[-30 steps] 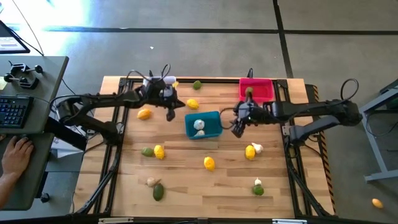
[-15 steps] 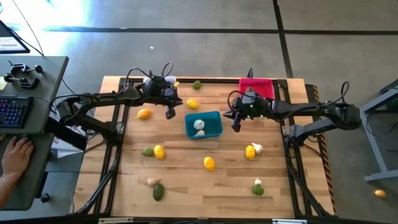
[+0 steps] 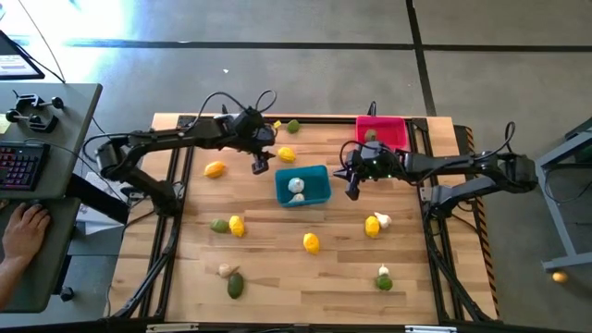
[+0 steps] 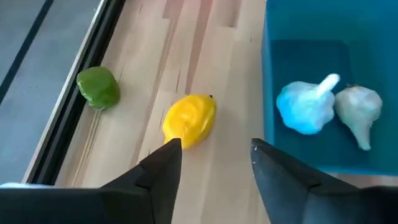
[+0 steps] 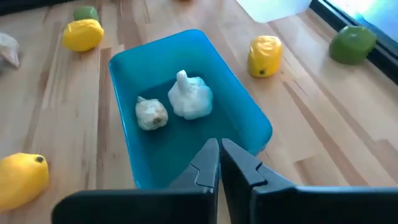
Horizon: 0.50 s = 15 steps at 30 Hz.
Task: Sort produce into baskets
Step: Put the lemon into the transparent bin
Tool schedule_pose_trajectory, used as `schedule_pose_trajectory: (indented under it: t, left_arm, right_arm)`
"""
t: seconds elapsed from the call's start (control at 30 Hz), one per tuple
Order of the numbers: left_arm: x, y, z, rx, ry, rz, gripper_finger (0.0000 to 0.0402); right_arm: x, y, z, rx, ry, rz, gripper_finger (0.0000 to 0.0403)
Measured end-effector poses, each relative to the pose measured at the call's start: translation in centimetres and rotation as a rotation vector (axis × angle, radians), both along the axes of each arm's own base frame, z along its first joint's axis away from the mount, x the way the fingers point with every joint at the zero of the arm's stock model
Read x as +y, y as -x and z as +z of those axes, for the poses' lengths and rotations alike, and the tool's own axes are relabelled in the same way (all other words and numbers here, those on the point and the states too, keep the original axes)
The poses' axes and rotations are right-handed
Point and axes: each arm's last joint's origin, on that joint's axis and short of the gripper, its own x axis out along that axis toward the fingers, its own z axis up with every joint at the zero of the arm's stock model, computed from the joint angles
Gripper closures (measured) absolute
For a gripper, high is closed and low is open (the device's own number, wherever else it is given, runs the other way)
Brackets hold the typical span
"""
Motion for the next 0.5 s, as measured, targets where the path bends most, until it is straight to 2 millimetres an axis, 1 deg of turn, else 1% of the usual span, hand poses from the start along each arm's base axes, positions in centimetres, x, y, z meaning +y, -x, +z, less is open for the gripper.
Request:
schedule_pose_trajectory:
  t: [0.13,0.27,0.5]
  left_arm:
    - [0.7,-1.3,-1.1,0.094,0.001,-0.054,0.0207]
    - [1.4,-2.9,-1.7,0.130,-0.017,-0.085,0.0198]
    - [2.7,-5.1,-3.6,0.220,-0.070,-0.112,0.0164]
  right_arm:
    - [-0.3,0.1,-0.1,0.010,0.017,0.004,0.0402]
    - [-0.6,0.2,-0.1,0.010,0.019,-0.008,0.0403]
    - [-1.0,0.4,-0.2,0.028,0.030,-0.012,0.0403]
